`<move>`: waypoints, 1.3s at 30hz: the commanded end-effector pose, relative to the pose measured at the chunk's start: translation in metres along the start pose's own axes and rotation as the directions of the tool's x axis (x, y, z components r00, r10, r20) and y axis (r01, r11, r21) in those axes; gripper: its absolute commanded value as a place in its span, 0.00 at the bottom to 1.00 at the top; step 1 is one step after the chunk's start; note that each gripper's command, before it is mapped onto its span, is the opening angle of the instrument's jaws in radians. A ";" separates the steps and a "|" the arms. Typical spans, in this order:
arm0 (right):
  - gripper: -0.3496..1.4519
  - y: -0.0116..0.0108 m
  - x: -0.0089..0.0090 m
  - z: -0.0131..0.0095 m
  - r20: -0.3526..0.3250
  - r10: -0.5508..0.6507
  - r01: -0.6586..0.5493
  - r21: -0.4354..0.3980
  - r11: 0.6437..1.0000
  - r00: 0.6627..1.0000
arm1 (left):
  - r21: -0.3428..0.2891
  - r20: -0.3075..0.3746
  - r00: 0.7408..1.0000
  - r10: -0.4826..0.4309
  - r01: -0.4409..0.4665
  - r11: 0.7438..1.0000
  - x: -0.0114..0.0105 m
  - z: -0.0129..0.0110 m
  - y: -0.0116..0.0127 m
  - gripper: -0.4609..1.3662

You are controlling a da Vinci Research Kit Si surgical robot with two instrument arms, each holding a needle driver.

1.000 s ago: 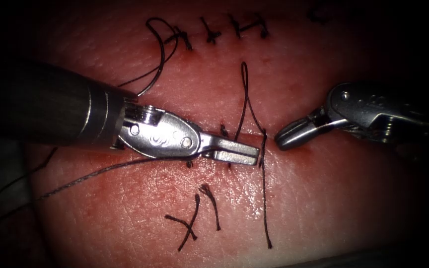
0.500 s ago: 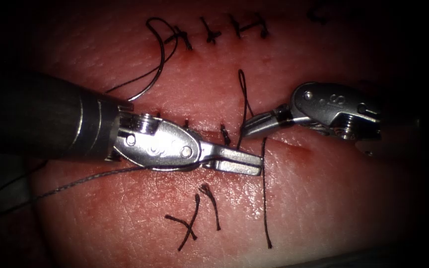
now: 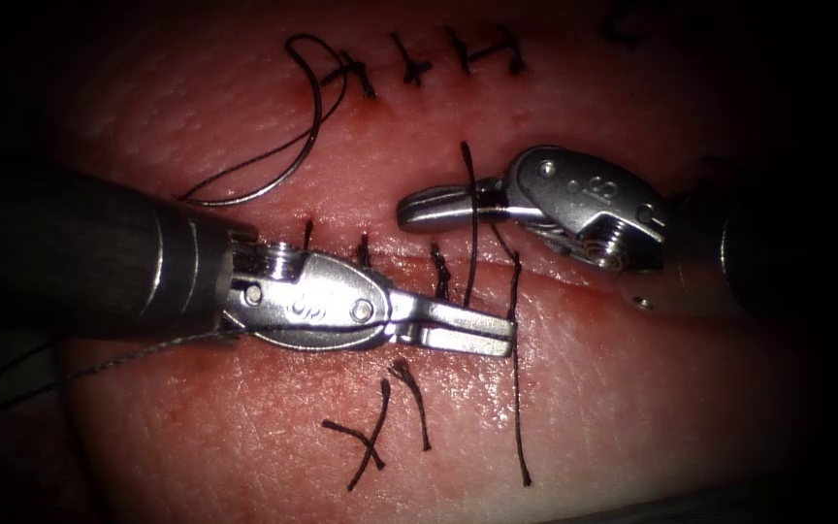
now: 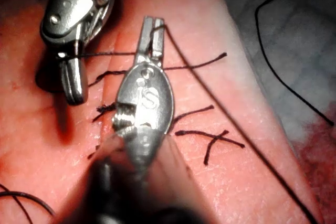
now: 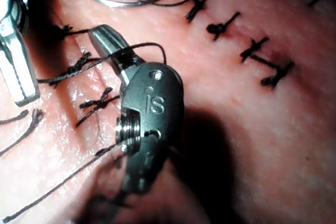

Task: Wound Closure
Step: Wrap suture once clockwise around right needle driver, then pick up free end of suture tail

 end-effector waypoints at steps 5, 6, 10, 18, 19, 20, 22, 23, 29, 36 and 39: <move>0.00 0.0005 -0.0006 -0.0002 -0.124 0.060 -0.059 0.011 0.998 0.990 | 0.016 -0.043 0.997 -0.064 0.065 0.998 -0.0012 -0.0004 0.0000 0.06; 0.00 0.0005 -0.0007 -0.0003 -0.144 0.066 -0.065 0.014 0.998 0.987 | 0.021 -0.041 0.996 -0.081 0.082 0.996 -0.0016 -0.0004 0.0000 0.06; 0.00 0.0008 -0.0007 -0.0009 -0.230 0.094 -0.085 0.049 0.995 0.969 | 0.048 -0.016 0.993 -0.119 0.120 0.992 -0.0029 -0.0005 0.0000 0.06; 0.00 0.0003 -0.0001 -0.0022 -0.314 0.115 -0.076 0.134 0.988 0.943 | 0.073 0.001 0.987 -0.162 0.161 0.984 -0.0054 -0.0009 -0.0009 0.06; 0.00 0.0002 -0.0001 -0.0023 -0.312 0.118 -0.079 0.135 0.988 0.943 | 0.074 0.002 0.987 -0.159 0.158 0.985 -0.0056 -0.0009 -0.0011 0.06; 0.00 0.0001 -0.0001 -0.0025 -0.310 0.122 -0.083 0.137 0.987 0.943 | 0.075 0.002 0.987 -0.162 0.162 0.984 -0.0057 -0.0009 -0.0012 0.06; 0.05 -0.0001 0.0000 -0.0029 -0.307 0.128 -0.089 0.139 0.986 0.943 | 0.076 0.004 0.987 -0.163 0.162 0.984 -0.0061 -0.0010 -0.0016 0.06; 0.31 -0.0002 0.0000 -0.0031 -0.307 0.133 -0.094 0.137 0.986 0.942 | 0.076 0.004 0.986 -0.167 0.166 0.983 -0.0062 -0.0011 -0.0017 0.06; 0.78 -0.0010 0.0008 -0.0041 -0.273 0.146 -0.101 0.173 0.980 0.951 | 0.077 0.005 0.984 -0.176 0.175 0.982 -0.0070 -0.0013 -0.0024 0.06; 0.75 -0.0025 0.0012 -0.0046 -0.140 0.050 0.004 0.359 0.933 0.989 | 0.099 0.012 0.983 -0.183 0.181 0.979 -0.0085 -0.0004 -0.0026 0.06; 0.72 -0.0030 0.0012 -0.0046 -0.109 0.002 0.041 0.394 0.918 0.994 | 0.105 0.013 0.983 -0.182 0.180 0.978 -0.0089 -0.0002 -0.0028 0.06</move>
